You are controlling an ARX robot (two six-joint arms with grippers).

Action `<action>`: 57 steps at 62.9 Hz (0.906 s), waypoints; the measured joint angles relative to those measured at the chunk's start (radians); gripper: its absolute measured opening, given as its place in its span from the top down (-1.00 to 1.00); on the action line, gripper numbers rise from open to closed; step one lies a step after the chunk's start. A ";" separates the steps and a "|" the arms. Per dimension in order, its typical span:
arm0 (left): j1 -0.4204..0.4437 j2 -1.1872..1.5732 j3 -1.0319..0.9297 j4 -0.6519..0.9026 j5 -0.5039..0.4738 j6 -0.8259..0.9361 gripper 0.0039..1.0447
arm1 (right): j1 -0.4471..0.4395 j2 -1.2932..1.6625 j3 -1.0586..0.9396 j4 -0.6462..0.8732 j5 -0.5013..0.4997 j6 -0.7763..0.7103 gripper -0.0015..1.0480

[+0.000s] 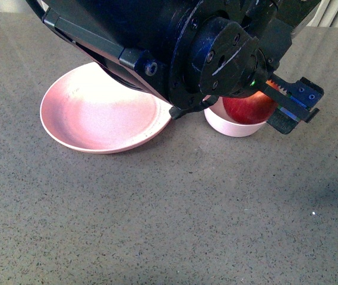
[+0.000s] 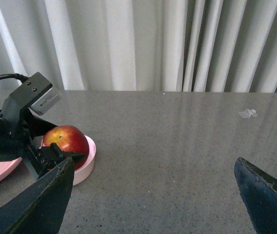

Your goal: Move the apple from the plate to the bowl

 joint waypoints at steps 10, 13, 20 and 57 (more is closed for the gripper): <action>0.000 0.001 0.014 -0.002 -0.017 0.000 -0.84 | 0.000 0.000 0.000 0.000 0.000 0.000 -0.83; 0.000 0.001 0.016 -0.002 -0.022 0.000 -0.84 | 0.000 0.000 0.000 0.000 0.000 0.000 -0.83; 0.000 0.001 0.018 -0.003 -0.030 -0.002 -0.84 | 0.000 0.000 0.000 0.000 0.000 0.000 -0.83; 0.143 -0.091 0.014 -0.069 0.140 -0.237 -0.84 | 0.000 0.000 0.000 0.000 0.000 0.000 -0.83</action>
